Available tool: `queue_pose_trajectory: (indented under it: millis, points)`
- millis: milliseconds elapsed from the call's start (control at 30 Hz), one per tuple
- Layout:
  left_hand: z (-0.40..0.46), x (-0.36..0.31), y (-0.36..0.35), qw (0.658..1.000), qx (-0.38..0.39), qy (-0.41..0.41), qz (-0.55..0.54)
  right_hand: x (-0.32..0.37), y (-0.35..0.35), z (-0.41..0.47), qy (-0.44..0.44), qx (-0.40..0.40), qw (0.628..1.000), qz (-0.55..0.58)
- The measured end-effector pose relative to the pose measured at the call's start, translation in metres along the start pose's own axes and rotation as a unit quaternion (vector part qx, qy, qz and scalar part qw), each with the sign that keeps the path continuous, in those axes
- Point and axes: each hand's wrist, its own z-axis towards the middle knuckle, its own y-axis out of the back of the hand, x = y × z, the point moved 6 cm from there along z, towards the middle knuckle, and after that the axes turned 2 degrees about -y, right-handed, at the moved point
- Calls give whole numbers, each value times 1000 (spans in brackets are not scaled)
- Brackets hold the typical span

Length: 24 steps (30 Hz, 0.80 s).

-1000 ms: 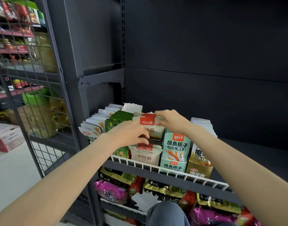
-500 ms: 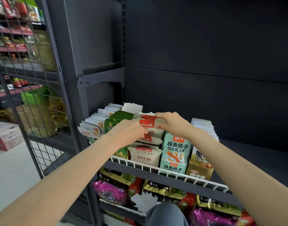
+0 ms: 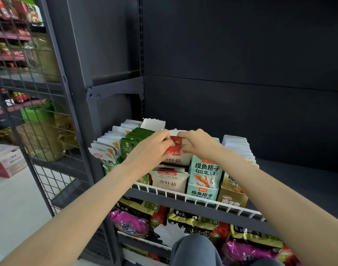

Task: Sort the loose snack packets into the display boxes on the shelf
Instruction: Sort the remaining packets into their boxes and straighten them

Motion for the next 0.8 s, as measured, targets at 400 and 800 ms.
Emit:
queue_pose_trajectory:
  millis: [400,800]
  points:
    - [-5,7,-26,961,259,68,-70,0,-1,-2,0,-12,1000,1]
    - [2,8,-28,958,266,93,-50,-1,-1,-3,-5,-5,1000,9]
